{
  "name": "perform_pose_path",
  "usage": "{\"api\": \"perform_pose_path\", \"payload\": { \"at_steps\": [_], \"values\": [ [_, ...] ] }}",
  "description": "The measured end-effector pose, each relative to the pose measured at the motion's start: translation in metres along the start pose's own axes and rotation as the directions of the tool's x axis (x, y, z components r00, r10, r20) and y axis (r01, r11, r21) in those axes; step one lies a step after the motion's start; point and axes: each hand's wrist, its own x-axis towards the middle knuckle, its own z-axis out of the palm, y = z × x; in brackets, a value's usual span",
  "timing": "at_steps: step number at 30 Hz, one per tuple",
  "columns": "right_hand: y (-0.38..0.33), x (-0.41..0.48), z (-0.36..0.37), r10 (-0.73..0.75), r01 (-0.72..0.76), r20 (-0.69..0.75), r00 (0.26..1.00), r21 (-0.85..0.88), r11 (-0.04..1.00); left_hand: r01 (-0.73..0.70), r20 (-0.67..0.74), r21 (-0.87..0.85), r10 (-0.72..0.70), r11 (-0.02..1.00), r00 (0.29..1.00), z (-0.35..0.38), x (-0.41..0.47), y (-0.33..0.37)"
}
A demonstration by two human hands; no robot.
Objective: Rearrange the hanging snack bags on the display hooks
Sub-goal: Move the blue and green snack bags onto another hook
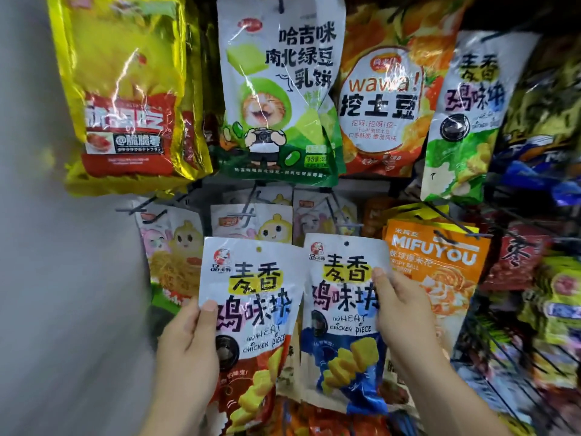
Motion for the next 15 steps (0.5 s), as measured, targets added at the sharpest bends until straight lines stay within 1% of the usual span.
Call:
{"api": "perform_pose_path", "payload": {
  "at_steps": [4,9,12,15],
  "values": [
    [-0.003,-0.014,-0.021,0.009,-0.009,-0.006,1.0,-0.016,1.0,0.032,0.026,-0.071,-0.03,0.997,0.999,0.004,-0.011,0.0],
    [-0.021,-0.015,-0.061,-0.065,0.063,-0.103,0.993,-0.021,0.998,0.042,0.099,-0.155,-0.027,0.987,0.995,0.025,-0.014,0.035],
    [-0.036,0.001,-0.095,-0.093,0.096,-0.144,0.985,0.017,0.995,0.008,0.141,-0.187,0.019,0.982,0.99,0.043,-0.008,0.066],
    [-0.055,0.028,-0.131,-0.152,0.158,-0.159,0.976,0.025,0.987,-0.084,0.145,-0.188,0.112,0.979,0.983,0.065,-0.003,0.103]
  ]
}}
